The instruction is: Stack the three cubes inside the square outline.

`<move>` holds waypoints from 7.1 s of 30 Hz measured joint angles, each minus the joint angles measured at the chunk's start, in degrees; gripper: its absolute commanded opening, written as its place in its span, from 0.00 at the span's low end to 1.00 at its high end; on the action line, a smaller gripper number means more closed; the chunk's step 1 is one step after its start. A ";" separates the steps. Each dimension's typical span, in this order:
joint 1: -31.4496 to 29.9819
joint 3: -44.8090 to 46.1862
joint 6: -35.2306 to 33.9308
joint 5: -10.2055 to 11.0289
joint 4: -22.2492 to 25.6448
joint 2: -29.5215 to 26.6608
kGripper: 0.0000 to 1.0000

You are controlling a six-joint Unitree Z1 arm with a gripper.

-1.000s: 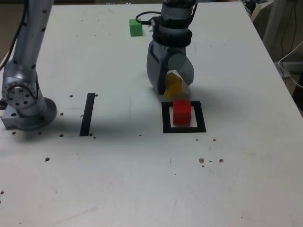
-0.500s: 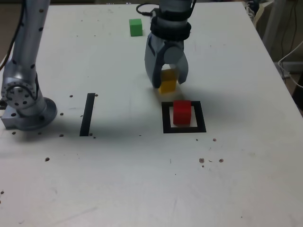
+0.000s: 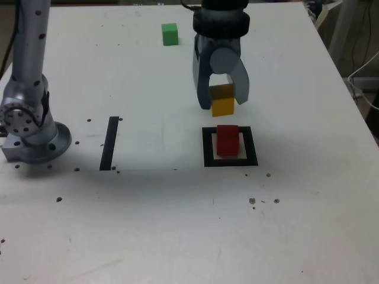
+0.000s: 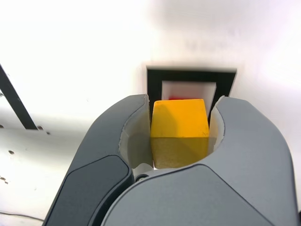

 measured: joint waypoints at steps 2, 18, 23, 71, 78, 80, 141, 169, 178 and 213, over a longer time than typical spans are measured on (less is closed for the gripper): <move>-1.29 -0.25 0.07 -0.43 -0.06 -0.04 0.11; -7.26 1.56 0.35 -0.94 -1.52 -0.82 0.11; -7.79 2.36 0.18 -1.27 -4.19 -0.19 0.12; -5.37 3.98 -0.18 -0.13 -4.52 0.96 0.59; -5.37 3.88 -0.18 0.38 -5.36 0.97 0.87; -5.37 3.99 -0.14 0.46 -5.50 0.96 0.95; 43.57 -15.54 29.53 23.10 -0.23 7.92 1.00; 45.63 -18.75 31.05 22.09 -0.67 18.14 0.85; 45.53 -18.76 31.85 20.11 -0.67 19.44 0.75; 45.09 -18.40 30.82 19.52 -3.57 19.56 0.31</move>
